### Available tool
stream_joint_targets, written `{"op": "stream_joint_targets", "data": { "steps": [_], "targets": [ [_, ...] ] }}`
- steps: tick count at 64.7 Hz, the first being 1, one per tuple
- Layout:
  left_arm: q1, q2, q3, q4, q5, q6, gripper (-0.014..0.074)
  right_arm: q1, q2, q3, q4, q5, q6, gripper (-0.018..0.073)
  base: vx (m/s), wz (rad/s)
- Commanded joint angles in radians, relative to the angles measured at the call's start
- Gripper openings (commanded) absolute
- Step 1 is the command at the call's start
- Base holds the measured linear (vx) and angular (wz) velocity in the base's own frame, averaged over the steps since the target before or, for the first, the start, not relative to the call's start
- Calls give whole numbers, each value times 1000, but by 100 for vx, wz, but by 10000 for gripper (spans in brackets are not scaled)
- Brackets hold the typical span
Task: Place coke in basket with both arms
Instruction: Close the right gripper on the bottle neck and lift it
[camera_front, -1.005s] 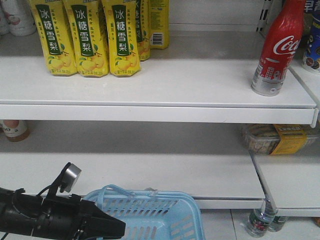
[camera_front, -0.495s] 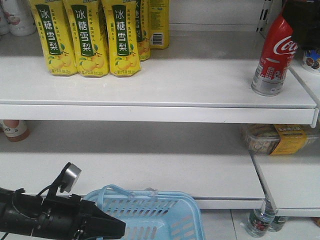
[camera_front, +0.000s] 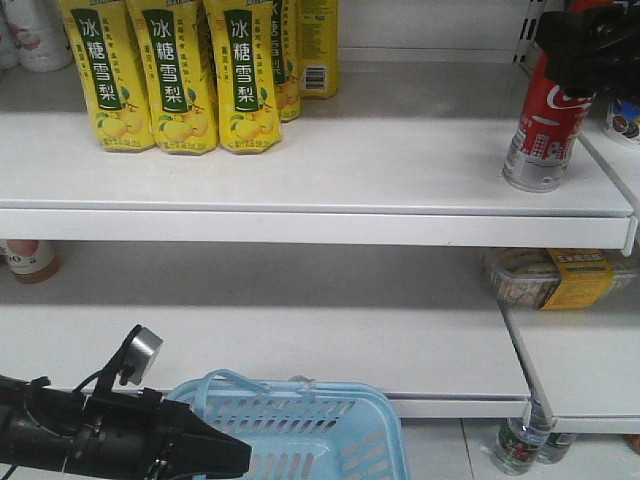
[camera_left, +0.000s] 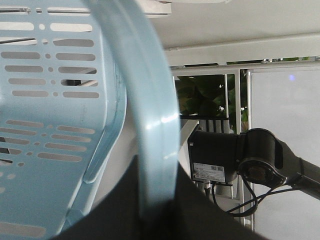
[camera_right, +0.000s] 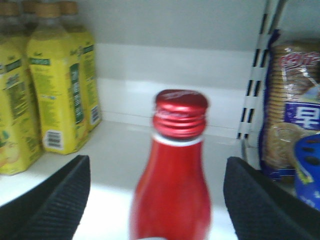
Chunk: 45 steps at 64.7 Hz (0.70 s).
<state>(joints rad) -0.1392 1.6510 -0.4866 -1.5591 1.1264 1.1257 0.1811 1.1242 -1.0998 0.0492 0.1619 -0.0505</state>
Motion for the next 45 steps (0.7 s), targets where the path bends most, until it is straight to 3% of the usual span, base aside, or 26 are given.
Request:
{"op": "stream_joint_targets", "data": {
  "steps": [1,26,35,45],
  "targets": [
    [-2,-37,-16,-56,106,9,-6,-21,-9,-39,5,-103,5,542,0,0],
    [-2,-37,-16,-56,106,9,-6,-21,41,-39,0,-181,4,506,0,0],
    [-2,-37,-16,-56,106,9,-6,-21,41,-39,0,-205,4,363,0,0],
    [-2,-37,-16,-56,106,9,-6,-19,37,-39,0,-175,4,130,0,0]
  ]
}}
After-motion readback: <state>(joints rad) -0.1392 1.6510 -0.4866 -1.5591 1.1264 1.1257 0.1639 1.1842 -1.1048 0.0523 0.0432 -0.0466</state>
